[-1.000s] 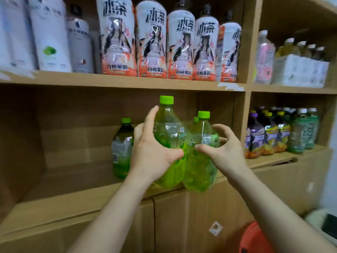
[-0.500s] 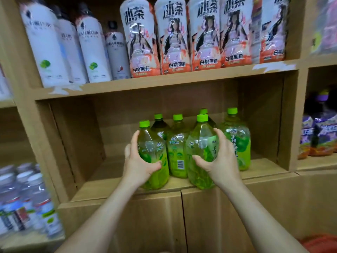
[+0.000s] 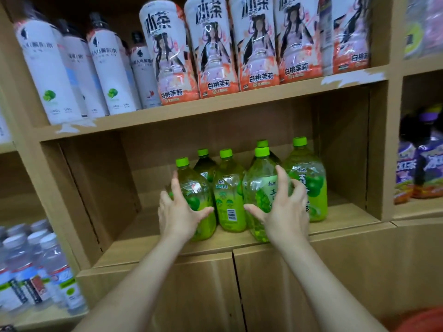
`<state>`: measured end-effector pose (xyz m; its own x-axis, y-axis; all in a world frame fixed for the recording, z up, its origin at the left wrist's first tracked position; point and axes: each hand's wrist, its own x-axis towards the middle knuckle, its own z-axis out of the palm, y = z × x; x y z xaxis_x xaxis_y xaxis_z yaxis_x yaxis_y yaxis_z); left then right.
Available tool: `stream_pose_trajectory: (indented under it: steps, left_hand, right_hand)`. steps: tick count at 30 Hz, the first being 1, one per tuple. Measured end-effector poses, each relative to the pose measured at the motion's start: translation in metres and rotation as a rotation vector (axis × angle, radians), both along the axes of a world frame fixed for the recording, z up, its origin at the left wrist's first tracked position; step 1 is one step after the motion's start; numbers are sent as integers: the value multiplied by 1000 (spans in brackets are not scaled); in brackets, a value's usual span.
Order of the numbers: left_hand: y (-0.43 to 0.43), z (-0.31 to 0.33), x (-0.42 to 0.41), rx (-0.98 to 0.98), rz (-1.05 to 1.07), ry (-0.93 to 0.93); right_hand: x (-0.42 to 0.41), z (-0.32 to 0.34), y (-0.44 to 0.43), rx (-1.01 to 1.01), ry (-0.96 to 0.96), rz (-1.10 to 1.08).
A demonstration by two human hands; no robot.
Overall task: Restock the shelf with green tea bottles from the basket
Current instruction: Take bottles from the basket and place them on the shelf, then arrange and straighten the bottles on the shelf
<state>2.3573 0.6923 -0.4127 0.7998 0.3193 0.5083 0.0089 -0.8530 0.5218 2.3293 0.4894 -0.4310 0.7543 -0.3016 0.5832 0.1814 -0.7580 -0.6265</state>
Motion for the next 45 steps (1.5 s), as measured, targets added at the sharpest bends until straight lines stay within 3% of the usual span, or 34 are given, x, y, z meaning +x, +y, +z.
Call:
stream_pose_trajectory:
  steps: [2,4,6,9,13,16,18,22,27,37,39,41,43,45]
  left_hand:
    - [-3,7,-4,100,69,48]
    - [-11,13,-13,226,12,-66]
    - [-35,18,-27,271,-258,-256]
    - [-90,21,-31,293,-574,-223]
    - [-123,20,-7,469,-483,-111]
    - [-118,17,-1,451,-496,-116]
    - [-116,15,-1,425,-513,-143]
    - [-109,12,6,418,-554,-185]
    - [-100,13,12,465,-518,-176]
    - [-85,14,18,427,-456,-118]
    - [-82,13,20,396,-447,-114]
    - [-79,13,23,365,-443,-112]
    - [-75,12,26,343,-442,-101]
    - [-72,11,28,312,-457,-95]
  right_hand:
    - [-3,-5,-15,-29,26,87]
    - [-7,-15,-28,-5,43,172]
    - [-11,-27,-33,30,30,196]
    - [-9,-37,-32,38,-15,148]
    - [-12,-34,-49,62,-65,151]
    - [-10,-18,-81,140,-156,68]
    - [-2,-3,-100,237,-119,63]
    - [22,25,-113,369,35,237]
    - [60,31,-105,494,39,378]
    - [47,41,-143,387,84,340]
    - [42,46,-146,297,149,281]
    - [37,50,-139,82,162,118]
    - [30,56,-119,-148,-37,-82]
    - [29,67,-88,-219,-273,-50]
